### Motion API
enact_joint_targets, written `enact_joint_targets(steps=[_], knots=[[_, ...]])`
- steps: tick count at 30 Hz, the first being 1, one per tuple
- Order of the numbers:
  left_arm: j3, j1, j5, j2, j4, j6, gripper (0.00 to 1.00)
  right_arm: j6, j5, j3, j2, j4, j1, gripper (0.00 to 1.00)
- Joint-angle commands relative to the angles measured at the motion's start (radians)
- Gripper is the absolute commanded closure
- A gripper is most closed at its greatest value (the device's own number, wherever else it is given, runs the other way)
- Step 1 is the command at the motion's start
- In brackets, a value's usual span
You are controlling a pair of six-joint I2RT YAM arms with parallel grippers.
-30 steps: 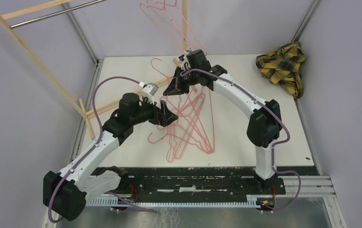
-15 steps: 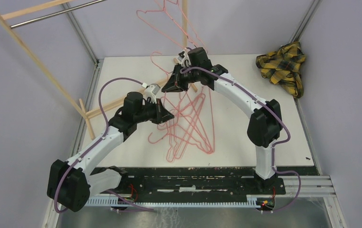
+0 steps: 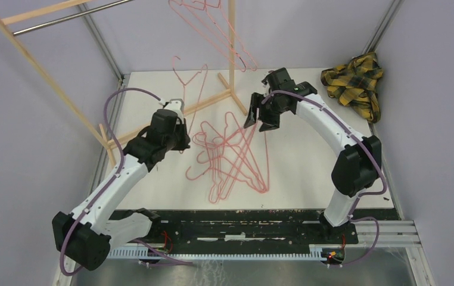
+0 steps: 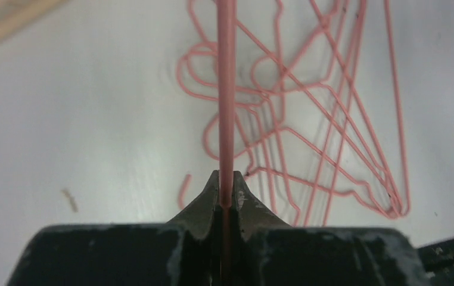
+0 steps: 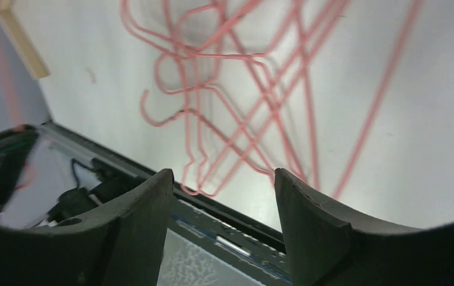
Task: Organize the hangers
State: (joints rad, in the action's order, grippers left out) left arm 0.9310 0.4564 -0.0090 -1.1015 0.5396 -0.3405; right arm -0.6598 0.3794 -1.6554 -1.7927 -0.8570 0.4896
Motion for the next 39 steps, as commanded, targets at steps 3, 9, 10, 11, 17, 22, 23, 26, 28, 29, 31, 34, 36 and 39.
enact_joint_targets(steps=[3, 9, 10, 11, 17, 22, 23, 26, 28, 29, 31, 34, 36, 39], knots=[[0.189, -0.003, -0.487, 0.107, 0.109, 0.057, 0.97, 0.189, -0.233, 0.046, 0.089, -0.143, -0.022, 0.28], [0.317, -0.003, -0.628, 0.040, 0.041, 0.099, 0.97, 0.224, -0.267, 0.050, 0.084, -0.128, -0.022, 0.25], [0.329, -0.004, -0.649, 0.027, 0.023, 0.108, 0.97, 0.226, -0.268, 0.049, 0.082, -0.128, -0.022, 0.24], [0.340, -0.003, -0.658, 0.016, 0.002, 0.120, 0.97, 0.229, -0.267, 0.047, 0.081, -0.127, -0.022, 0.24], [0.450, -0.004, -0.676, -0.109, -0.071, 0.181, 0.97, 0.237, -0.282, 0.057, 0.082, -0.117, -0.022, 0.22], [0.530, -0.010, -0.669, -0.194, -0.082, 0.178, 0.97, 0.243, -0.298, 0.060, 0.088, -0.118, -0.024, 0.21], [0.539, -0.012, -0.666, -0.204, -0.086, 0.175, 0.97, 0.244, -0.302, 0.061, 0.089, -0.117, -0.025, 0.21], [0.569, -0.015, -0.652, -0.241, -0.088, 0.166, 0.97, 0.250, -0.307, 0.061, 0.090, -0.117, -0.031, 0.19], [0.588, -0.018, -0.649, -0.263, -0.084, 0.158, 0.97, 0.253, -0.311, 0.059, 0.089, -0.118, -0.036, 0.17], [0.595, -0.022, -0.644, -0.270, -0.090, 0.154, 0.97, 0.256, -0.312, 0.058, 0.089, -0.118, -0.039, 0.17], [0.614, -0.032, -0.625, -0.289, -0.085, 0.145, 0.97, 0.260, -0.310, 0.052, 0.084, -0.120, -0.045, 0.16], [0.673, -0.052, -0.599, -0.340, -0.039, 0.128, 0.97, 0.264, -0.298, 0.044, 0.070, -0.122, -0.052, 0.16], [0.703, -0.061, -0.588, -0.369, -0.018, 0.121, 0.97, 0.264, -0.290, 0.043, 0.063, -0.122, -0.057, 0.16], [0.747, -0.066, -0.572, -0.408, 0.006, 0.117, 0.97, 0.263, -0.280, 0.047, 0.057, -0.122, -0.062, 0.16]])
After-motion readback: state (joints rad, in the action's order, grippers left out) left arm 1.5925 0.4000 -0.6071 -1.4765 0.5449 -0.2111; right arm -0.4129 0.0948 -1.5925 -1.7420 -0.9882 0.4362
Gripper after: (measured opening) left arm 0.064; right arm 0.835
